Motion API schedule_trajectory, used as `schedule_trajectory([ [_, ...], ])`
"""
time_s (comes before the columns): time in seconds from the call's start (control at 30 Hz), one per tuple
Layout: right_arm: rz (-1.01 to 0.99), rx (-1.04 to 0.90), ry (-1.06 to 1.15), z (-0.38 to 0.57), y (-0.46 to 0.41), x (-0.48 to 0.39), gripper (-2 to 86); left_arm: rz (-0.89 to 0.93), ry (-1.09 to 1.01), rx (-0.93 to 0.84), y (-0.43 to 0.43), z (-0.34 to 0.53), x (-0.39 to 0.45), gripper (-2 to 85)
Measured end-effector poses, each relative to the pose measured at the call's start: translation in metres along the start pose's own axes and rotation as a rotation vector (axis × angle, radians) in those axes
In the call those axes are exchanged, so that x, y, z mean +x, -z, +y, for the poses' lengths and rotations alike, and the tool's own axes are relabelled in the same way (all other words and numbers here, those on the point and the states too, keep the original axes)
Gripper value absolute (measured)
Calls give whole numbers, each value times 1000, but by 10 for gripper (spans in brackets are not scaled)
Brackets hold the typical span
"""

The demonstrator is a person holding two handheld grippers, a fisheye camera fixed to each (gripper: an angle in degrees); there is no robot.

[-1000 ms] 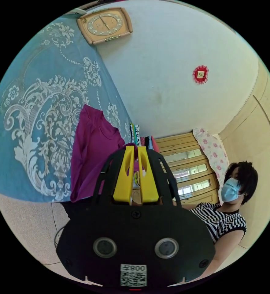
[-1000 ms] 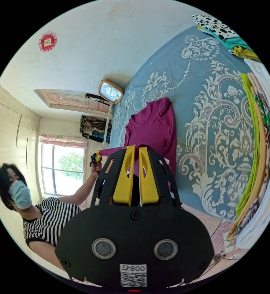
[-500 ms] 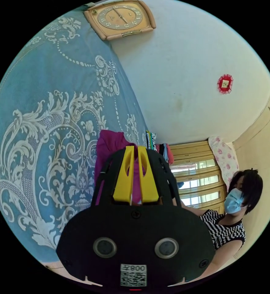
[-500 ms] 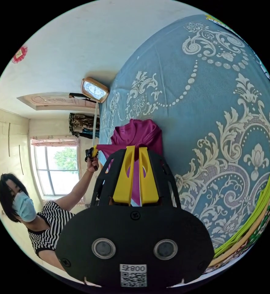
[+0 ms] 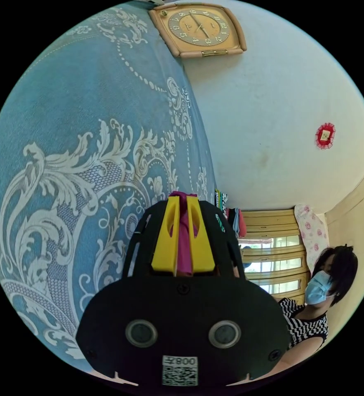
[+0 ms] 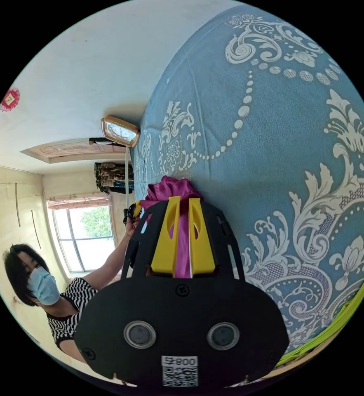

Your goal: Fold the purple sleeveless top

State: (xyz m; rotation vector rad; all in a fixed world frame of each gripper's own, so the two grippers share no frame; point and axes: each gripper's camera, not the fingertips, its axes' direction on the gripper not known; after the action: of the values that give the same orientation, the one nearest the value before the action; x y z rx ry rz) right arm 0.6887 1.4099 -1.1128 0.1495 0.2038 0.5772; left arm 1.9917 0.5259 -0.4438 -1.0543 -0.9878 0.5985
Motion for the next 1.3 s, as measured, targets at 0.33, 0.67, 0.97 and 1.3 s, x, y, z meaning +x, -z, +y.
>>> schedule_trajectory([
  [0.33, 206, 74, 171, 29, -65, -56, 72, -74, -114, 98, -46, 25, 48, 77],
  [0.67, 1180, 74, 764, 98, -254, -193, 79, -739, -849, -284, -229, 98, 183, 78],
  [0.97, 1172, -56, 994, 120, -364, -207, 79, -991, -1158, -389, -340, 141, 210, 86],
  [1.3, 1219, -219, 1108, 111, -457, -196, 70, -1138, -1240, -406, -405, 161, 212, 71],
])
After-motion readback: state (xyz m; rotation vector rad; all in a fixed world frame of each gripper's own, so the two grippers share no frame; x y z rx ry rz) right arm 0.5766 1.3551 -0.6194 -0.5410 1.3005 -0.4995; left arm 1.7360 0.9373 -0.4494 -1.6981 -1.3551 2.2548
